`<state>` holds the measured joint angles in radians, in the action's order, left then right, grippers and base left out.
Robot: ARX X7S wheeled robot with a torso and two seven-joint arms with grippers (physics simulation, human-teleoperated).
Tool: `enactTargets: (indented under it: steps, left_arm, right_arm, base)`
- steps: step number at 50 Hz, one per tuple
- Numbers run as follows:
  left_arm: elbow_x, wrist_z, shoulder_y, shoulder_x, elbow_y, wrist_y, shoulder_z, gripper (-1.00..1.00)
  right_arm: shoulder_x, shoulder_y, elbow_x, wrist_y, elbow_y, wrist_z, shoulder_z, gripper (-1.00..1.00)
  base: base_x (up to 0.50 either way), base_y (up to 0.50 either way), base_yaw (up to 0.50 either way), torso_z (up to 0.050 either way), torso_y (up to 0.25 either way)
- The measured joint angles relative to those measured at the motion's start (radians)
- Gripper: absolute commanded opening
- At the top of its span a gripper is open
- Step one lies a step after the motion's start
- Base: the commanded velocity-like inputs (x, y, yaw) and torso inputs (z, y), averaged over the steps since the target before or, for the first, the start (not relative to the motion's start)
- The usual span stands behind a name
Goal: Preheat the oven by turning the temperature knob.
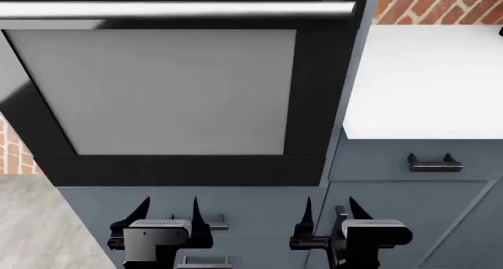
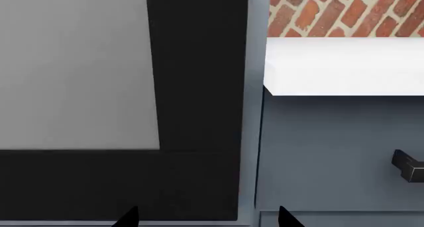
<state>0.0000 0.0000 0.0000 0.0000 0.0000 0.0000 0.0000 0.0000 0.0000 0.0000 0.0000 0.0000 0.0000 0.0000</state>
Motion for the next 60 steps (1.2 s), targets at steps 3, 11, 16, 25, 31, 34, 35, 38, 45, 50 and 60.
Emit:
enactTargets:
  steps: [3, 11, 16, 25, 31, 34, 35, 38, 45, 50, 60]
  left_arm:
    - [-0.004, -0.004, 0.002, -0.004, 0.002, 0.0, 0.005, 1.0]
    - [-0.018, -0.02, 0.008, -0.023, 0.003, 0.003, 0.029, 1.0]
    - [-0.028, -0.032, 0.01, -0.034, 0.013, 0.001, 0.041, 1.0]
    - [-0.068, -0.058, 0.012, -0.059, 0.191, -0.024, 0.037, 1.0]
    - [-0.122, -0.08, -0.01, -0.082, 0.388, -0.072, 0.006, 1.0]
    - [-0.149, -0.093, -0.024, -0.093, 0.486, -0.098, -0.008, 1.0]
    - [-0.16, -0.098, -0.03, -0.097, 0.518, -0.107, -0.014, 1.0]
    - [-0.196, -0.116, -0.055, -0.109, 0.611, -0.144, -0.034, 1.0]
    - [-0.288, -0.168, -0.154, -0.138, 0.778, -0.24, -0.093, 1.0]
    - [-0.332, -0.19, -0.201, -0.151, 0.836, -0.269, -0.125, 1.0]
    - [-0.386, -0.223, -0.276, -0.17, 0.875, -0.292, -0.17, 1.0]
  right_arm:
    - [0.004, -0.001, 0.002, 0.001, -0.003, 0.008, -0.005, 1.0]
    - [0.021, -0.002, 0.011, 0.0, -0.009, 0.037, -0.027, 1.0]
    - [0.032, -0.002, 0.001, 0.007, -0.032, 0.072, -0.036, 1.0]
    - [0.055, -0.026, -0.071, 0.049, -0.254, 0.149, -0.048, 1.0]
    - [0.073, -0.034, -0.115, 0.123, -0.489, 0.166, -0.051, 1.0]
    - [0.082, -0.031, -0.14, 0.166, -0.605, 0.166, -0.056, 1.0]
    - [0.086, -0.028, -0.149, 0.18, -0.639, 0.166, -0.058, 1.0]
    - [0.095, -0.012, -0.175, 0.223, -0.732, 0.162, -0.063, 1.0]
    - [0.069, 0.078, -0.243, 0.315, -0.89, 0.087, -0.044, 1.0]
    - [0.043, 0.118, -0.29, 0.337, -0.952, 0.03, -0.03, 1.0]
    - [0.017, 0.144, -0.338, 0.345, -1.012, -0.029, -0.013, 1.0]
  base:
    - [0.0, 0.0, 0.0, 0.0, 0.0]
    - [0.0, 0.0, 0.0, 0.0, 0.0]
    - [0.0, 0.0, 0.0, 0.0, 0.0]
    - [0.0, 0.0, 0.0, 0.0, 0.0]
    - [0.0, 0.0, 0.0, 0.0, 0.0]
    - [0.0, 0.0, 0.0, 0.0, 0.0]
    - [0.0, 0.0, 0.0, 0.0, 0.0]
    - [0.0, 0.0, 0.0, 0.0, 0.0]
    - [0.0, 0.0, 0.0, 0.0, 0.0]
    - [0.0, 0.0, 0.0, 0.0, 0.0]
    - [0.0, 0.0, 0.0, 0.0, 0.0]
